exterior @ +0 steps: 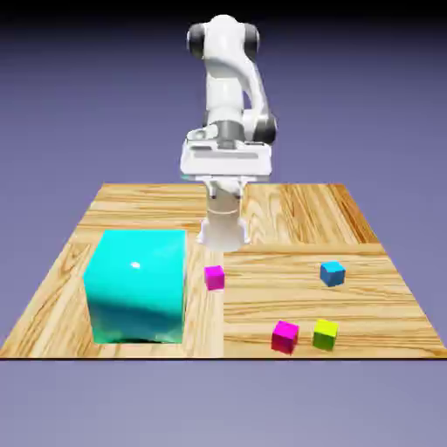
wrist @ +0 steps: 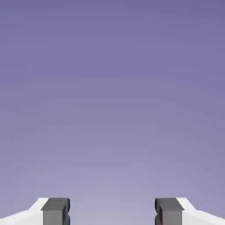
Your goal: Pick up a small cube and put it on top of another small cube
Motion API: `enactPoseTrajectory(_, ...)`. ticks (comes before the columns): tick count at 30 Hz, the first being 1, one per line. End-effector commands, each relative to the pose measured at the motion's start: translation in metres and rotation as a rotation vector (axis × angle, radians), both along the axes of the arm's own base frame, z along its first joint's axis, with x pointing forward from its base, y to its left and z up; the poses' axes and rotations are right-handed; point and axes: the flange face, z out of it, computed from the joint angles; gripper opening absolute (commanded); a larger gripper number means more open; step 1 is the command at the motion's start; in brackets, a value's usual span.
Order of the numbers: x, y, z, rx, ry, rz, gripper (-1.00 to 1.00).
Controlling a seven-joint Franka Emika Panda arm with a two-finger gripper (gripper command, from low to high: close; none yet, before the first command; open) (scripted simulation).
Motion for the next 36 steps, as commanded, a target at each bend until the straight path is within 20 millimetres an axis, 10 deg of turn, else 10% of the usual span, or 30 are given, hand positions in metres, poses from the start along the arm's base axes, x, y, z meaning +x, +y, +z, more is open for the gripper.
enactPoseTrajectory(1,-0.001,0.009,0.009,0.017,-0.004,-0.016,0.0)
enactPoseTrajectory(11,-0.025,0.116,0.08,0.156,-0.021,-0.176,0.0)
enactPoseTrajectory(19,-0.063,0.217,0.092,0.223,-0.012,-0.317,0.0)
enactPoseTrajectory(27,-0.105,0.317,0.053,0.239,0.007,-0.488,0.0)
enactPoseTrajectory(36,-0.146,0.406,-0.055,0.188,0.014,-0.735,0.0)
